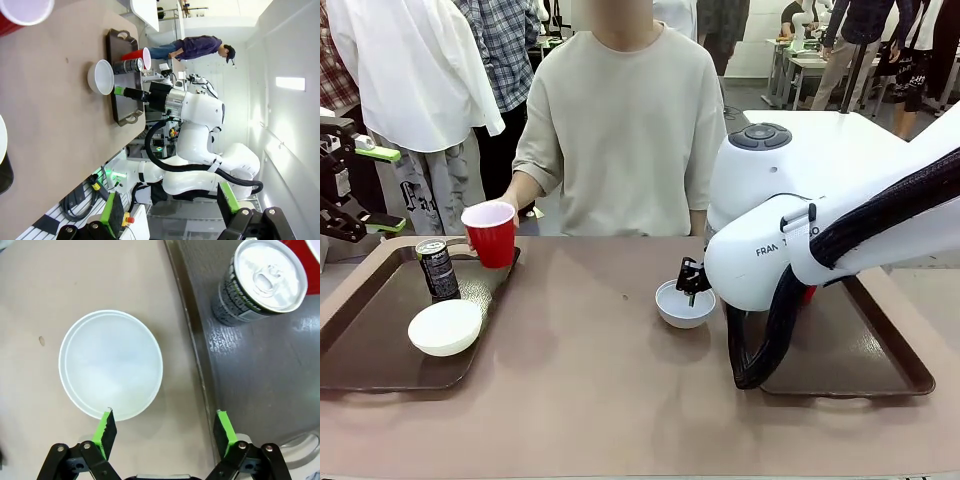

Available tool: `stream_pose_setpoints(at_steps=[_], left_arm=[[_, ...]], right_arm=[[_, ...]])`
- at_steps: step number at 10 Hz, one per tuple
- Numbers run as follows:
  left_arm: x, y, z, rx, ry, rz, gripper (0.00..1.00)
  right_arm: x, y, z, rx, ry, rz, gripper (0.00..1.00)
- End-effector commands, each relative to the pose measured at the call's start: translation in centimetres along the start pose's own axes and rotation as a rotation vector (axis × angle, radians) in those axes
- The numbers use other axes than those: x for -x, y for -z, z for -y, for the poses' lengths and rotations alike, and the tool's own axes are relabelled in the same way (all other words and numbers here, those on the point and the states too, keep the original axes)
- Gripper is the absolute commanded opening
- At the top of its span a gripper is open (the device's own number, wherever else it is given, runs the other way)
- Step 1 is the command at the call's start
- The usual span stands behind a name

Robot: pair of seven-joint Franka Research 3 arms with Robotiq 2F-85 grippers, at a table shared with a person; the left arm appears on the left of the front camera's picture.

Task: Prepare tableware on both trays.
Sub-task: Pick up a Picnic Bowl from the table and place it on a Handle tray.

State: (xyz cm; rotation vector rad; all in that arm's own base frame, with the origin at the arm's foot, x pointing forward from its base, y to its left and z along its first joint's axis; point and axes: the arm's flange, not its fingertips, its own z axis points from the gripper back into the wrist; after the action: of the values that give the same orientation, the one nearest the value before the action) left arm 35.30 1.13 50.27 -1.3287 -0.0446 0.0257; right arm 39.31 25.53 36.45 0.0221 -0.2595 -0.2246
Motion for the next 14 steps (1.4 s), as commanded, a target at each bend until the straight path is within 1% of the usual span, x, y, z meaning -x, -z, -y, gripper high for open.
stream_pose_setpoints(at_steps=[1,3,5,7,8,9,10,12,13,14], left_arm=[[0.0,-0.2,0.0,0.008,0.018,-0.002,1.00],[0.0,-0.2,0.0,0.008,0.018,-0.002,1.00],[0.0,-0.2,0.0,0.008,0.018,-0.002,1.00],[0.0,-0.2,0.0,0.008,0.018,-0.002,1.00],[0.0,-0.2,0.0,0.008,0.018,-0.002,1.00],[0.0,-0.2,0.0,0.008,0.018,-0.002,1.00],[0.0,-0.2,0.0,0.008,0.018,-0.002,1.00],[0.0,-0.2,0.0,0.008,0.018,-0.002,1.00],[0.0,-0.2,0.0,0.008,0.018,-0.002,1.00],[0.0,-0.2,0.0,0.008,0.018,-0.002,1.00]], right_arm=[[-0.6,1.1,-1.3,-0.036,0.048,-0.004,1.00],[-1.1,2.0,-1.4,-0.062,0.074,-0.028,1.00],[-1.4,2.8,-1.3,-0.080,0.070,-0.038,1.00],[-1.6,3.2,-1.4,-0.128,0.079,-0.040,1.00],[-1.8,3.4,-1.4,-0.133,0.076,-0.044,0.43],[-1.7,3.4,-1.5,-0.138,0.072,-0.048,0.41],[-1.8,3.4,-1.5,-0.139,0.074,-0.046,0.00],[-1.7,3.4,-1.4,-0.139,0.071,-0.051,0.00],[-1.6,3.4,-1.5,-0.140,0.070,-0.049,0.14],[-1.7,3.5,-1.4,-0.135,0.070,-0.049,0.03]])
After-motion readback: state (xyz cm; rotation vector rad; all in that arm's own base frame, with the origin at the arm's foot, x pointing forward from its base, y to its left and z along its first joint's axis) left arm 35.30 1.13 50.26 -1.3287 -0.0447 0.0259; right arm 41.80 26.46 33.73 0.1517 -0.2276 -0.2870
